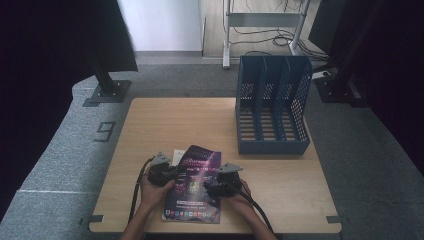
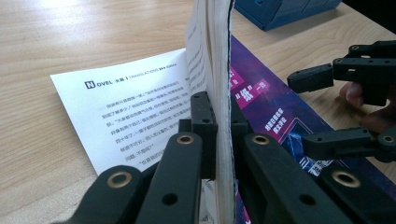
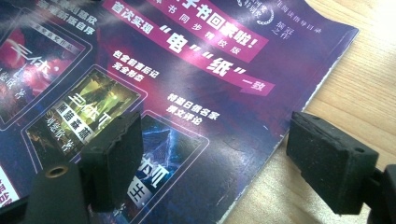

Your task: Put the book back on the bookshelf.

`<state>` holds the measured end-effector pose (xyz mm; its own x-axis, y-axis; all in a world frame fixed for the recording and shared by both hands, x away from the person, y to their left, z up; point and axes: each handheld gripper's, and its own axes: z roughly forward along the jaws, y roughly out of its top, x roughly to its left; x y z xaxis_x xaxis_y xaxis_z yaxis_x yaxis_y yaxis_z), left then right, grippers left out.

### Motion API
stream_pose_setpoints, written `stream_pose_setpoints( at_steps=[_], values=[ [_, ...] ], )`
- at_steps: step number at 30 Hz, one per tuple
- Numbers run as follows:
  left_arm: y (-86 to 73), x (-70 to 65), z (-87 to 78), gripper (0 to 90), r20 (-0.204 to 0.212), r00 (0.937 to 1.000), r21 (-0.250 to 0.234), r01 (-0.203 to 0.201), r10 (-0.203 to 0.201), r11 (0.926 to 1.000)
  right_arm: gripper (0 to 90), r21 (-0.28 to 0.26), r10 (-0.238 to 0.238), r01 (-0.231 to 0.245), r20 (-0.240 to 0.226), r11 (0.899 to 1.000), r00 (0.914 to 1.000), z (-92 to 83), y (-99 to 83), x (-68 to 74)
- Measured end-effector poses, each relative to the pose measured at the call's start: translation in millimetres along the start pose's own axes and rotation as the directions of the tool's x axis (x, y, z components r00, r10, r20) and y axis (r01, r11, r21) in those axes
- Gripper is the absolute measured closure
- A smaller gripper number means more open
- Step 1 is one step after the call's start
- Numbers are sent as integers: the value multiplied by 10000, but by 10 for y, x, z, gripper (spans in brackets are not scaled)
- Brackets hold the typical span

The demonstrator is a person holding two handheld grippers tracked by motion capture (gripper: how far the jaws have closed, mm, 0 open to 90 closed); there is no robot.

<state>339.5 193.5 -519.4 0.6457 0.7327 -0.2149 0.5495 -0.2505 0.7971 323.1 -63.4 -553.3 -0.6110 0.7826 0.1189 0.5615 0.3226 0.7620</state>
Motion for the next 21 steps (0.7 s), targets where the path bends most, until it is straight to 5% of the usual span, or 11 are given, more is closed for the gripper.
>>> stream_pose_setpoints(
  at_steps=[5,14,21],
  values=[
    [46,-70,-57,879,462,9989,-356,97,-81,9993,188,-25,79,-79,31,10000,10000,-5,2,-22],
    [109,-229,-133,879,459,9972,-796,-545,583,9953,187,-469,253,-253,4,9986,9997,-91,35,-86],
    [139,-271,-189,879,663,9956,-1012,-600,670,9931,184,-658,378,-383,-92,9971,9992,-118,45,-121]
  ],
)
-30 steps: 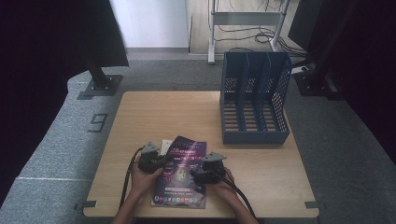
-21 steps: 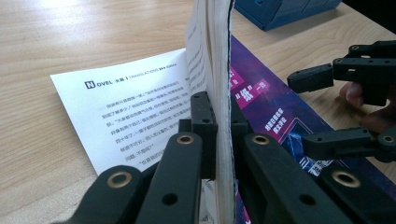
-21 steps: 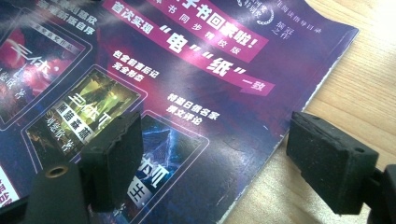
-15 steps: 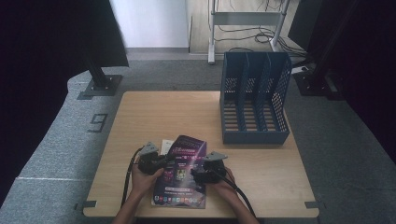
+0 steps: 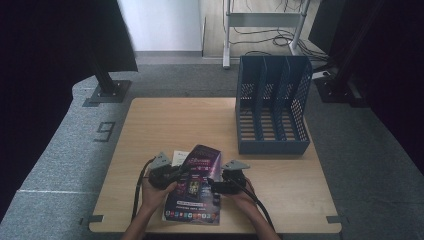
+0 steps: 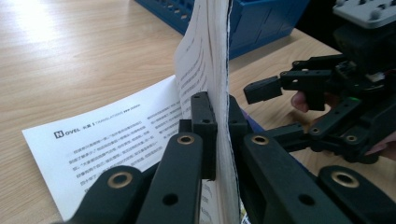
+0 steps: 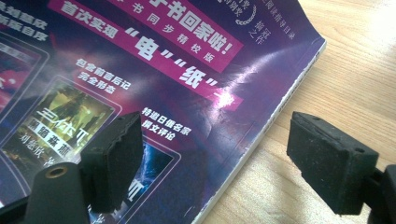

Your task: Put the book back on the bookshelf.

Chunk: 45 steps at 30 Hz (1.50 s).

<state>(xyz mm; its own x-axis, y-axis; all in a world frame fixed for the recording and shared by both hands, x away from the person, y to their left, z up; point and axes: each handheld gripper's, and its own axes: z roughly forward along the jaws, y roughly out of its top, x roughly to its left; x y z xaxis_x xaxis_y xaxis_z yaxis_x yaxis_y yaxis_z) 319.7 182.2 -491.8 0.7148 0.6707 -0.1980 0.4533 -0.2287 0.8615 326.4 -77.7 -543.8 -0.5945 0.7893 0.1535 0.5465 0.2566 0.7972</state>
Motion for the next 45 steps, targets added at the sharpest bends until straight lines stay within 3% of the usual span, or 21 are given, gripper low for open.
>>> stream_pose_setpoints(
  at_steps=[14,21,31,45],
  values=[
    [63,-30,-116,880,446,9989,-563,194,-169,9982,176,-118,58,-61,-238,9999,9997,6,9,-17],
    [101,-63,-169,880,550,9985,-692,49,-11,9976,151,-262,352,-374,-782,9990,9963,20,45,-60],
    [125,-105,-207,880,560,9983,-803,-92,137,9967,119,-362,814,-879,-1520,9955,9850,82,79,-107],
    [97,-27,-217,878,660,9978,-685,116,-71,9976,131,-455,949,-1030,-1542,9936,9835,66,87,-72]
  ],
)
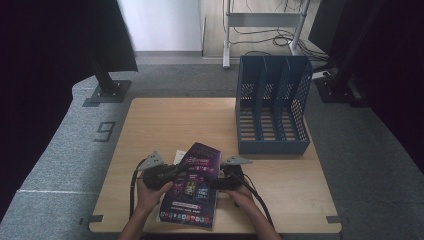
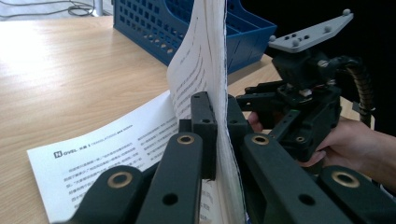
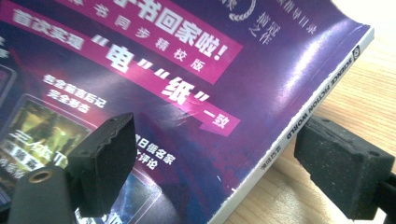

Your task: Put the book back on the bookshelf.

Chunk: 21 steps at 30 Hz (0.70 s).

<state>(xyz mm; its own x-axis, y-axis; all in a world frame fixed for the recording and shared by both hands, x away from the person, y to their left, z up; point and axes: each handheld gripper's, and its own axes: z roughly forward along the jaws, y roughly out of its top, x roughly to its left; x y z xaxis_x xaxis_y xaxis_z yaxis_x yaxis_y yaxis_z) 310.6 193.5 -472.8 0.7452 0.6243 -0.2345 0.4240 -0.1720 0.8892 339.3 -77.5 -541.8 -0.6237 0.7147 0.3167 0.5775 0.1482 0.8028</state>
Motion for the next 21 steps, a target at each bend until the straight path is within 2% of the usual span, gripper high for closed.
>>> stream_pose_setpoints(
  at_steps=[5,9,15,21],
  values=[
    [-32,48,29,877,-105,9999,222,76,-73,9997,139,-225,137,-141,-164,9996,9998,-27,10,21],
    [-96,153,64,873,-231,9992,445,346,-336,9984,144,-410,153,-161,-188,9990,9997,-28,14,55],
    [-211,316,130,874,-348,9960,818,851,-825,9930,147,-367,34,-41,-192,9993,9998,-10,7,63],
    [-279,374,198,875,-530,9947,1219,937,-878,9881,160,-308,-20,16,-128,9995,9999,10,1,68]
  ],
)
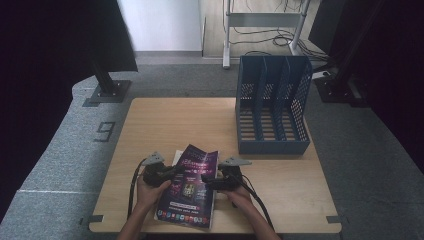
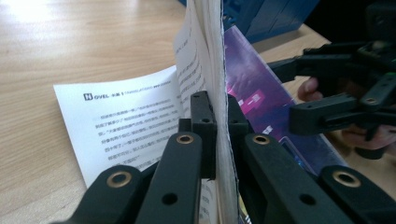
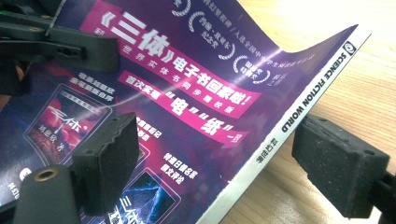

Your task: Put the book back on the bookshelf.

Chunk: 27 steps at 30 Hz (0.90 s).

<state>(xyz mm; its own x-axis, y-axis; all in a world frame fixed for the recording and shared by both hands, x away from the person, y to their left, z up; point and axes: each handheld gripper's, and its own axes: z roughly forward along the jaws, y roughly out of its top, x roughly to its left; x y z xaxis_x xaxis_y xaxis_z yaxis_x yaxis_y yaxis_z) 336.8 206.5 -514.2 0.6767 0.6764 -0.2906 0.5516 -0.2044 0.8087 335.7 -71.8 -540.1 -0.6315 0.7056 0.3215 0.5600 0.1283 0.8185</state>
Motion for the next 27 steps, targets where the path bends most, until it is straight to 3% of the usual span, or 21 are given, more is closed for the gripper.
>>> stream_pose_setpoints(
  at_steps=[10,20,27],
  values=[
    [-30,20,46,876,-179,9998,242,25,-20,9997,178,436,-221,209,270,9988,9994,88,-6,-15],
    [-33,10,65,875,-329,9995,310,1,9,9995,214,934,-80,41,422,9956,9991,237,28,-80],
    [-33,16,62,870,-384,9993,344,24,-11,9994,295,927,-540,461,846,9946,9949,286,42,-83]
  ],
)
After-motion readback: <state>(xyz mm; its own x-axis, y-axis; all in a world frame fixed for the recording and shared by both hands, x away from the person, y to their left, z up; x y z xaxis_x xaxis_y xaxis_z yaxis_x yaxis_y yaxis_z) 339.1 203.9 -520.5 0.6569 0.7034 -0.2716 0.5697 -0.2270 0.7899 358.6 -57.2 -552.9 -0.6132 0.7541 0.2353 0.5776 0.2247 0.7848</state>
